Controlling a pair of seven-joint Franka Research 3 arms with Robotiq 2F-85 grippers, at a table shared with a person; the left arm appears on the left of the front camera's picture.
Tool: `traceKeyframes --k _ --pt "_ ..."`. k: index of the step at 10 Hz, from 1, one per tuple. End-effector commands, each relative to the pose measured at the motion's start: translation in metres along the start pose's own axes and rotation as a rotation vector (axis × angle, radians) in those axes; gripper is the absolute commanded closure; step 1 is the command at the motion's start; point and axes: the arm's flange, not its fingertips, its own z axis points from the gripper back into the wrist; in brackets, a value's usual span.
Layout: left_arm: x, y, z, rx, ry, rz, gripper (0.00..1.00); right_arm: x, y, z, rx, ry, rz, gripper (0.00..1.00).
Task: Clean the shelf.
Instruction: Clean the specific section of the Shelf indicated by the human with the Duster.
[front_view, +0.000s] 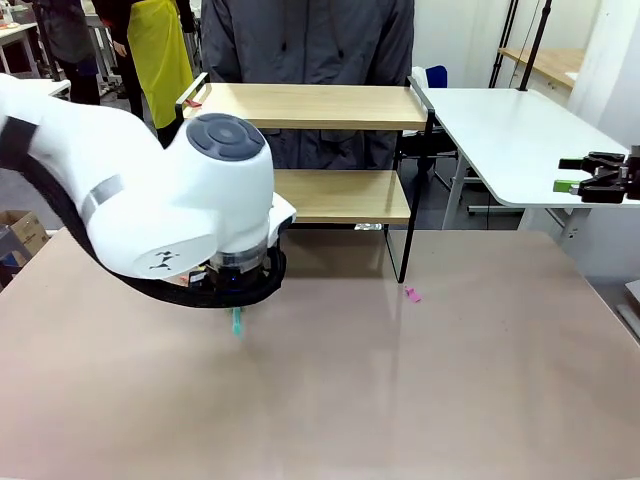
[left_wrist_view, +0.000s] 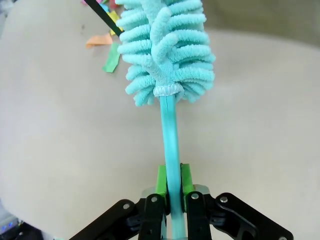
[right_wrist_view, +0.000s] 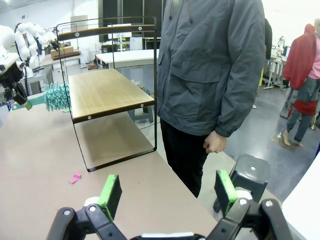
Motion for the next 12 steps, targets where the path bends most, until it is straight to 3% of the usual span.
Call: traceKeyframes --k 1,7,9,12 --pt "-0.013 0.033 0.017 -0.075 0.060 -0.145 0.87 0.002 0.001 -0.001 0.001 0.004 0.004 0.00" --pt "-0.031 0.086 0.057 -0.364 0.165 -0.603 0.87 0.002 0.001 -0.001 0.001 0.004 0.004 0.00" --pt "-0.036 0.113 0.079 -0.391 0.225 -0.724 0.87 0.002 0.001 -0.001 0.001 0.004 0.004 0.00" --pt "-0.047 0.156 0.123 -0.292 0.309 -0.964 0.87 0.002 0.001 -0.001 0.001 0.004 0.004 0.00"
